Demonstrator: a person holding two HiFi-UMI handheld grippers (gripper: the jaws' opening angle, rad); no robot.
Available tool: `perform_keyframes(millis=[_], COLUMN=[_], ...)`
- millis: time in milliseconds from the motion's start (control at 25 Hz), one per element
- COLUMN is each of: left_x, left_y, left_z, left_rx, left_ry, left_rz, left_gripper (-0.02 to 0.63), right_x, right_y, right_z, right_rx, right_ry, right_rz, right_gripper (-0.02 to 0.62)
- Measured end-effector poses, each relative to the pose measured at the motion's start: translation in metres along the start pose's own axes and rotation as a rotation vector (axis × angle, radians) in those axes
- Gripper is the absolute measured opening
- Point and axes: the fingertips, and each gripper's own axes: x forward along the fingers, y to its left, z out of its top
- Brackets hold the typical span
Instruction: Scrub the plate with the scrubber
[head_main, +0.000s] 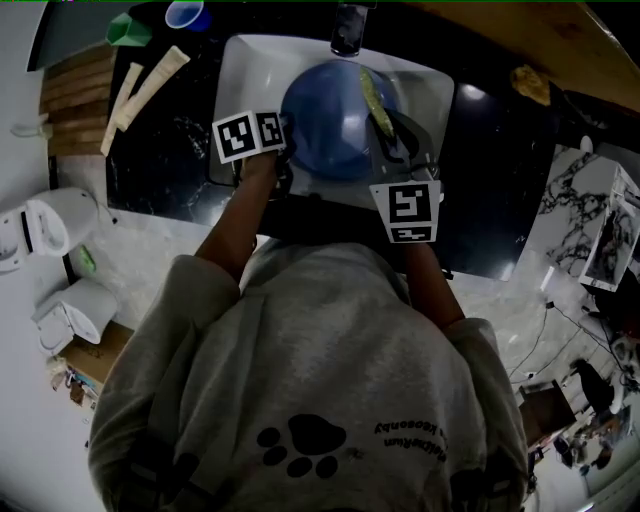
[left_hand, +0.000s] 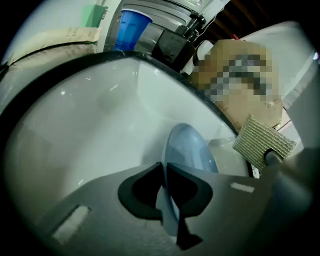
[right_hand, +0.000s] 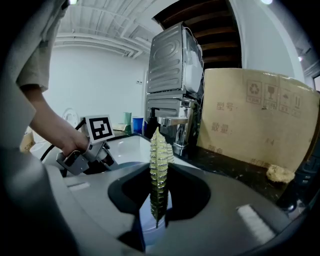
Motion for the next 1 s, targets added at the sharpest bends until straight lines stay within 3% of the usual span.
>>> perform_keyframes(millis=[400, 1000], left_x=[-0.039, -0.112], left_y=[-0.044, -0.093], left_z=[-0.002, -0.027], left_rx=[-0.001, 0.029], left_ry=[-0.089, -0.261], left_rz=[-0.118, -0.23], left_gripper=[0.015, 0.017], right_x=[-0.035, -0.086], right_y=[-0.012, 0.015], right_z=[0.016, 0.041], right_rx=[-0.114, -0.453], right_ry=[-0.001, 0.058], right_rz=[-0.047, -0.03], right_gripper=[0.074, 0.074])
